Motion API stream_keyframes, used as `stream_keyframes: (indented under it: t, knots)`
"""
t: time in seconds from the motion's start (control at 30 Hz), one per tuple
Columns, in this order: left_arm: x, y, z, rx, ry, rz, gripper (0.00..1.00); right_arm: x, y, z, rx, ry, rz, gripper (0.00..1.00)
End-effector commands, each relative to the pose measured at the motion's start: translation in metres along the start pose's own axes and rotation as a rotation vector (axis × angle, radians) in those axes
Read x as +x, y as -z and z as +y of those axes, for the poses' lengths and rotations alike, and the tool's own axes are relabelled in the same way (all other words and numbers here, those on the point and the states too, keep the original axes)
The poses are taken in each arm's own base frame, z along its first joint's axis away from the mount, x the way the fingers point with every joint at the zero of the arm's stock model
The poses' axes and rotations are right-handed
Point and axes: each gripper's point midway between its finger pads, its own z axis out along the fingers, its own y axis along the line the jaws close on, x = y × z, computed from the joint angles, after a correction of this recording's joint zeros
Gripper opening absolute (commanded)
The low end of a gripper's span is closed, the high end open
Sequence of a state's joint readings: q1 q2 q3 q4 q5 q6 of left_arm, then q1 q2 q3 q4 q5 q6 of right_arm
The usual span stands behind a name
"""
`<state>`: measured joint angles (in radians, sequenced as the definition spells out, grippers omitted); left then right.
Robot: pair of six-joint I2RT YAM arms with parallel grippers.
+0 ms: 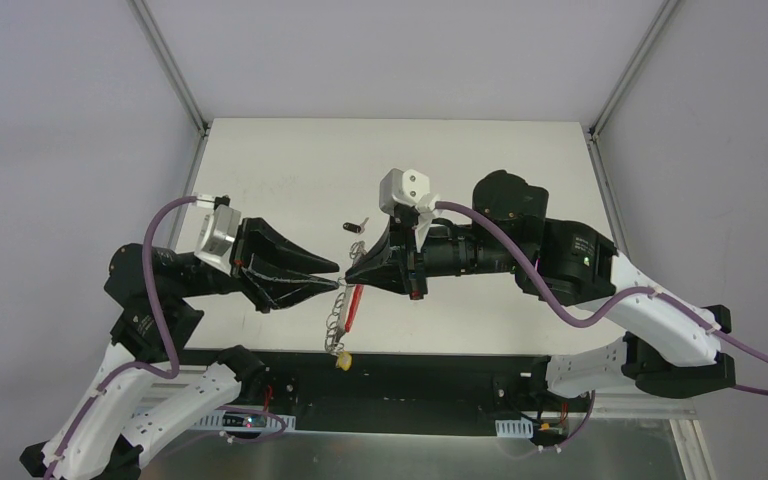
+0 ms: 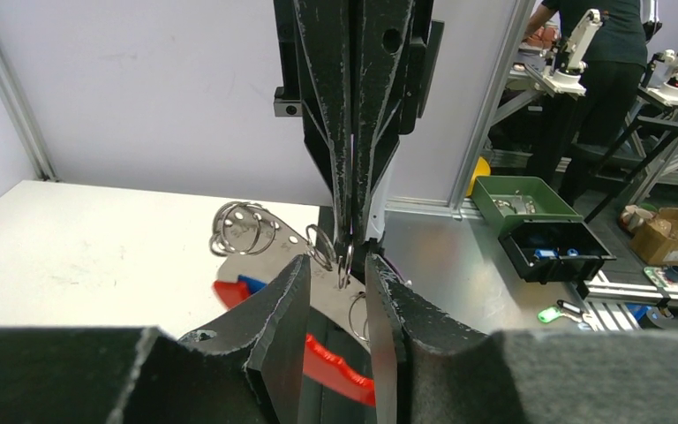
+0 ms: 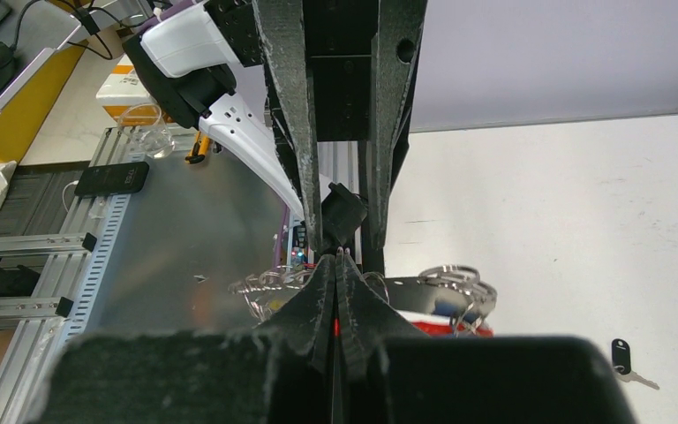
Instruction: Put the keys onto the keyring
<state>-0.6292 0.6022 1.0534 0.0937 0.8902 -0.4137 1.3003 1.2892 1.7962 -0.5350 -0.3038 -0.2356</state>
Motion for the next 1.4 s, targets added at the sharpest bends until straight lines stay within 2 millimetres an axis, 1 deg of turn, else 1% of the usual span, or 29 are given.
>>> stream_keyframes:
  t: [0.0, 0.13, 0.27, 0.4, 0.43, 0.5, 0.53, 0.73, 0.97, 1.0, 1.1, 1.2, 1.37]
  knots:
    - [-0.003, -0.003, -0.007, 0.054, -0.012, -0.011, 0.28, -0.037, 0.007, 0.006, -0.015, 0.018, -0.114, 0.00]
    - [-0.002, -0.003, -0.008, 0.059, -0.010, -0.012, 0.28, -0.037, 0.006, 0.006, -0.018, 0.016, -0.114, 0.00]
    - [-0.002, -0.004, -0.009, 0.072, -0.007, -0.012, 0.24, -0.037, 0.005, 0.005, -0.015, 0.016, -0.113, 0.00]
    - [-0.001, -0.005, -0.009, 0.083, -0.001, -0.008, 0.23, -0.039, 0.005, 0.005, -0.013, 0.018, -0.117, 0.00]
    - [-0.001, -0.005, -0.009, 0.086, 0.000, -0.006, 0.20, -0.039, 0.005, 0.005, -0.013, 0.018, -0.116, 0.00]
    - [0.000, -0.005, -0.010, 0.096, 0.004, 0.000, 0.05, -0.039, 0.006, 0.005, -0.012, 0.019, -0.119, 0.00]
    - [0.000, -0.005, -0.011, 0.100, 0.005, 0.002, 0.00, -0.040, 0.006, 0.005, -0.012, 0.019, -0.120, 0.00]
    - [0.002, -0.005, -0.013, 0.115, 0.008, 0.011, 0.00, -0.040, 0.008, 0.004, -0.004, 0.020, -0.125, 0.00]
    - [-0.007, -0.005, -0.010, 0.070, -0.004, -0.009, 0.00, -0.030, 0.011, 0.005, -0.004, 0.015, -0.087, 0.00]
    - [-0.009, -0.005, -0.009, 0.060, -0.005, -0.012, 0.00, -0.029, 0.012, 0.005, -0.002, 0.016, -0.082, 0.02]
    - [-0.011, -0.004, -0.007, 0.040, -0.012, -0.011, 0.00, -0.026, 0.017, 0.005, 0.004, 0.021, -0.071, 0.18]
    - [-0.012, -0.005, -0.007, 0.038, -0.009, -0.010, 0.00, -0.021, 0.022, 0.005, 0.007, 0.030, -0.055, 0.29]
    - [-0.013, -0.005, -0.006, 0.033, -0.011, -0.013, 0.00, -0.013, 0.022, 0.003, 0.017, 0.033, -0.018, 0.37]
